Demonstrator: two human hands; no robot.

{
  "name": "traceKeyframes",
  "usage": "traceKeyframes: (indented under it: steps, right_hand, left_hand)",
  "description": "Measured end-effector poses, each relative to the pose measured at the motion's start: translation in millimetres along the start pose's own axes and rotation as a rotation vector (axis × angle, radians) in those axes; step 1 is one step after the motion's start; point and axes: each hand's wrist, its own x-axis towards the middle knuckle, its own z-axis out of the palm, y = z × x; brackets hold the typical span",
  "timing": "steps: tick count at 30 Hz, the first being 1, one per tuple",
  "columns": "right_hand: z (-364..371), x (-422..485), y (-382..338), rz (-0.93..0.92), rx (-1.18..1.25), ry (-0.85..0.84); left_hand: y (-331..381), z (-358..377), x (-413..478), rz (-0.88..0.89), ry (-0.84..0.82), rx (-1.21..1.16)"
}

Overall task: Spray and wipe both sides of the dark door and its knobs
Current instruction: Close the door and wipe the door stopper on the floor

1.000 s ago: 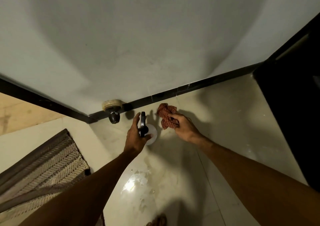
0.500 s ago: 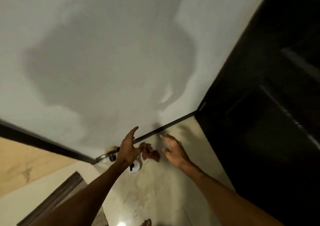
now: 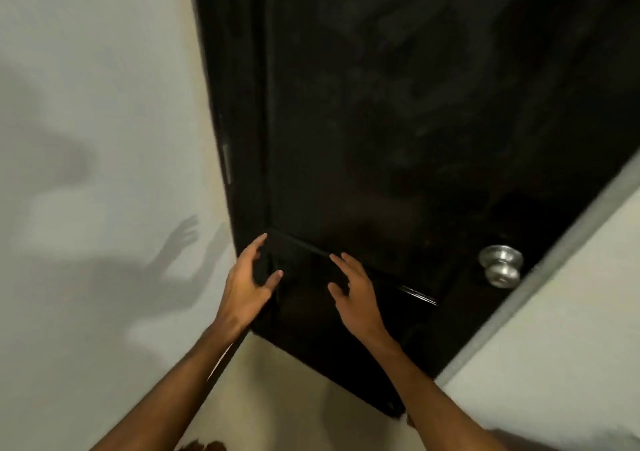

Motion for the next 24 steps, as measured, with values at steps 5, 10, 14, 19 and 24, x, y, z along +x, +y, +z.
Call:
traceKeyframes:
  steps: [5, 10, 14, 19, 24]
  right_hand:
    - [-98, -28, 23, 0.065, -0.023, 0.407]
    - [-170, -55, 53, 0.129, -0.054, 0.756]
    - [-208, -61, 70, 0.306, -0.061, 0.963]
    - [-232, -45, 98, 0.464, 0.027, 0.882]
    - [-225, -16, 109, 0.435, 0.198, 0.879]
  left_hand:
    - [101, 61, 30, 0.260, -0.194, 0.014]
    - [171, 131, 22, 0.372, -0.363, 0.001]
    - [197, 176, 10, 0.413, -0.455, -0.013]
    - [211, 217, 7, 0.426, -0.518, -0.019]
    - [212, 239, 14, 0.431, -0.561, -0.019]
